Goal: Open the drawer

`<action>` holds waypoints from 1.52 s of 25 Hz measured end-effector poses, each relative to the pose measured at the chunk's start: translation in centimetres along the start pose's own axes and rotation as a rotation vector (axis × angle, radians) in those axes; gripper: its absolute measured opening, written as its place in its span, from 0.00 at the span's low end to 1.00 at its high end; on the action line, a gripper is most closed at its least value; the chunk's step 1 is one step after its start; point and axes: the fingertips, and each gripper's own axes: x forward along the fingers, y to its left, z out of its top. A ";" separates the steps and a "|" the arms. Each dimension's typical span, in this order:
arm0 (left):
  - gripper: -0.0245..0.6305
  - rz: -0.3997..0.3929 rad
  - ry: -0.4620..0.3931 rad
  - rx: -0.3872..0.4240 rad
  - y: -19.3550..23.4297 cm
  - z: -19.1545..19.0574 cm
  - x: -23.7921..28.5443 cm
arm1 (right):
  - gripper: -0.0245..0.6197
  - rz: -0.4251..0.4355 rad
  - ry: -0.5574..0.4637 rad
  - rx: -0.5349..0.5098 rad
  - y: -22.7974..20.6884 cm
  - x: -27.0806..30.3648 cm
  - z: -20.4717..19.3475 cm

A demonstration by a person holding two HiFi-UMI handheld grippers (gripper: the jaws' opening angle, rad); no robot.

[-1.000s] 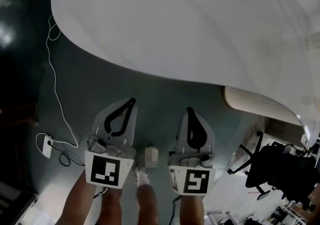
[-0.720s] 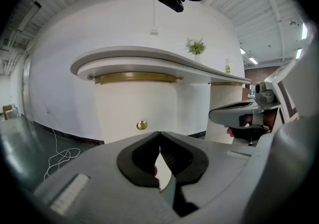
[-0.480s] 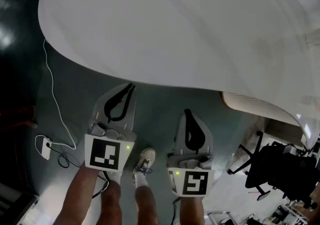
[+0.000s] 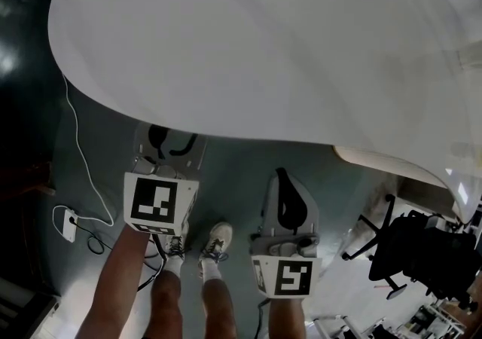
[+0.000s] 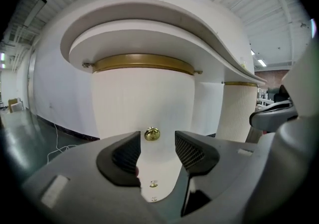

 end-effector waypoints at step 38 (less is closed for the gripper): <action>0.21 0.020 0.031 0.068 -0.3 -1.5 -1.9 | 0.04 -0.054 -0.002 0.022 -0.9 -1.0 0.0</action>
